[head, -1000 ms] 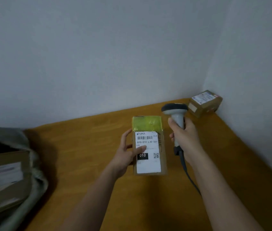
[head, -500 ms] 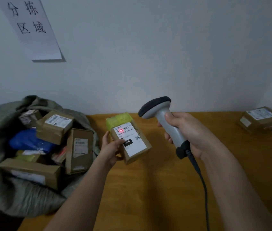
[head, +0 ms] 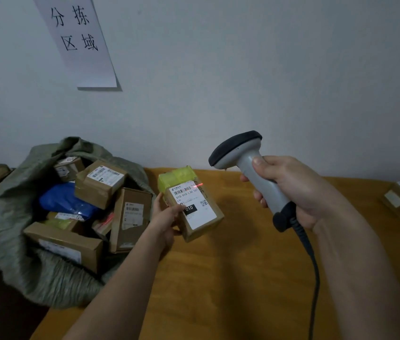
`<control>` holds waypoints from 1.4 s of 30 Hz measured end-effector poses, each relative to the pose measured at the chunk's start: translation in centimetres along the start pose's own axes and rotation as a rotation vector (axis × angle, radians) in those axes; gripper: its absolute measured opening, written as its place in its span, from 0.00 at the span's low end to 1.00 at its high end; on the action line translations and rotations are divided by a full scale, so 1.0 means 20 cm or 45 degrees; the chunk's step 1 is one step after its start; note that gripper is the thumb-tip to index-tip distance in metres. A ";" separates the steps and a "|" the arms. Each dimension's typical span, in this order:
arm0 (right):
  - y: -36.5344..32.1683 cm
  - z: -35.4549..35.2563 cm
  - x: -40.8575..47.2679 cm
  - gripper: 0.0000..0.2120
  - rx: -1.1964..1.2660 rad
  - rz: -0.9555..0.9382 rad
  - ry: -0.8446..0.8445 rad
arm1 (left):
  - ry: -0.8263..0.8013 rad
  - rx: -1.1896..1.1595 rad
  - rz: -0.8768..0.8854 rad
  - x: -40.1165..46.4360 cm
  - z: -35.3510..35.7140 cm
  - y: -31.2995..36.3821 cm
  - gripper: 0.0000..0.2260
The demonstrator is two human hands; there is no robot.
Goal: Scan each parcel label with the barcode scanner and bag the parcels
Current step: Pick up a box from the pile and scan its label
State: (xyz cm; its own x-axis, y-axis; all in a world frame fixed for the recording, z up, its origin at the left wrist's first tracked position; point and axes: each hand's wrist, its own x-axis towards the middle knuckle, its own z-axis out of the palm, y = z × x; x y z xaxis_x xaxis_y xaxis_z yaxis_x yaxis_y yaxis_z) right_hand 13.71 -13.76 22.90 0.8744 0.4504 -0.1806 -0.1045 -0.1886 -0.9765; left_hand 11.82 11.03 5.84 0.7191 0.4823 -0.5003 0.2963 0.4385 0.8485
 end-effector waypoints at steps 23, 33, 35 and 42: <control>0.31 0.66 0.47 0.37 0.408 0.128 0.129 | -0.410 -0.398 0.090 -0.01 -0.46 0.19 0.51; 0.22 1.39 0.70 0.32 0.409 0.029 0.207 | 1.188 0.443 0.400 0.31 -1.34 0.59 0.09; 0.19 1.56 0.74 0.32 0.364 0.035 0.178 | 1.195 0.845 0.271 0.38 -1.54 0.64 0.12; 0.15 1.99 0.89 0.30 0.180 0.066 0.163 | 0.995 1.242 0.180 0.65 -1.99 0.78 0.24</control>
State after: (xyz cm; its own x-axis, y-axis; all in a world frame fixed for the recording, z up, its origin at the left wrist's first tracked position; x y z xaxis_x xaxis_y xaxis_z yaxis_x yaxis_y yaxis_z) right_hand 9.99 28.46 12.05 0.9184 0.3267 -0.2231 -0.2084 -0.0799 -0.9748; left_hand 0.83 54.31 5.72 0.3175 0.9448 -0.0804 0.8276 -0.2347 0.5100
